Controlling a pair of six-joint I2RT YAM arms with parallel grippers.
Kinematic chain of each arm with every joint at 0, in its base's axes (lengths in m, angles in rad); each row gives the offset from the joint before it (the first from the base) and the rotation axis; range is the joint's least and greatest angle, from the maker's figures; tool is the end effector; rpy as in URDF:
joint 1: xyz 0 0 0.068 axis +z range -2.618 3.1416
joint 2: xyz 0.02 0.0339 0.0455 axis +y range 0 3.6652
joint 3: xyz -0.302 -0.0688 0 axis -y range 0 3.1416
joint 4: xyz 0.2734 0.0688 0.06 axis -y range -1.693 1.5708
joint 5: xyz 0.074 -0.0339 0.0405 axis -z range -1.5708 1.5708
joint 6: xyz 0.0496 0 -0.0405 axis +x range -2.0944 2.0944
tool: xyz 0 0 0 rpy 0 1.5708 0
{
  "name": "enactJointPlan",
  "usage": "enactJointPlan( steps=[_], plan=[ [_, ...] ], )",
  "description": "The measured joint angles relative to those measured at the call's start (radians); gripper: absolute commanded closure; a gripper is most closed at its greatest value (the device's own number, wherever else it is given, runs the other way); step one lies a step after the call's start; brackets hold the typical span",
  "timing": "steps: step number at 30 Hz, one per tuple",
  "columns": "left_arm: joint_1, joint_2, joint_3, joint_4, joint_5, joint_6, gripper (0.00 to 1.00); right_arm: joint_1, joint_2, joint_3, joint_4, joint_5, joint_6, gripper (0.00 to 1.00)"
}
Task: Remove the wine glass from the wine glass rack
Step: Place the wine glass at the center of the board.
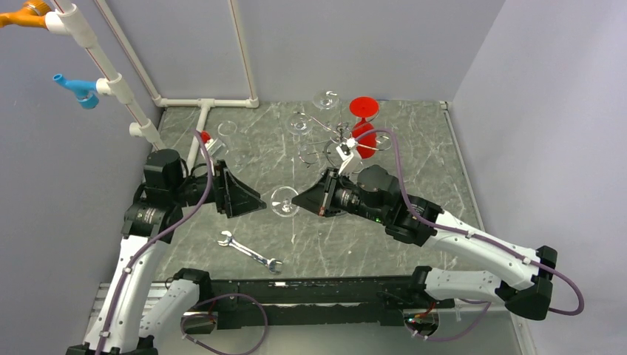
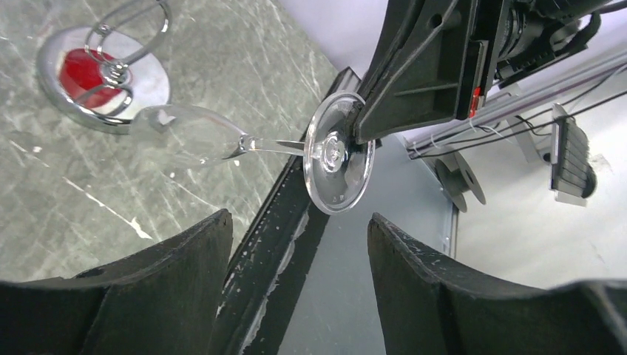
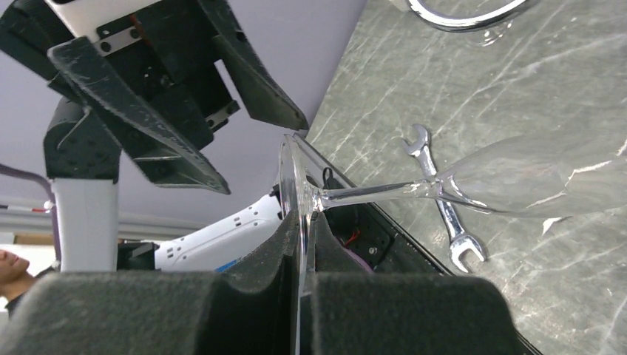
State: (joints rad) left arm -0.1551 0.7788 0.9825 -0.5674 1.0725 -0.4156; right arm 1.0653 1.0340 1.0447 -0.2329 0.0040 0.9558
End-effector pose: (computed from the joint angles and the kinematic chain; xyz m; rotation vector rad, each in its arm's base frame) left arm 0.1434 -0.0665 0.4049 0.5067 1.9155 -1.4015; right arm 0.1255 0.2264 0.4087 -0.1084 2.0371 1.3791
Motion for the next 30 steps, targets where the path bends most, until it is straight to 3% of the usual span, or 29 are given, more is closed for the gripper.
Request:
enactJointPlan(
  steps=[13, 30],
  plan=[
    [-0.075, 0.033, -0.019, 0.047, 0.077, -0.042, 0.36, 0.0, 0.014, -0.019, 0.099, -0.087, -0.068, 1.0],
    [-0.139, 0.066, -0.019, 0.069, 0.032, -0.084, 0.65, 0.0, 0.079, -0.014, 0.161, -0.145, -0.13, 1.0]
  ],
)
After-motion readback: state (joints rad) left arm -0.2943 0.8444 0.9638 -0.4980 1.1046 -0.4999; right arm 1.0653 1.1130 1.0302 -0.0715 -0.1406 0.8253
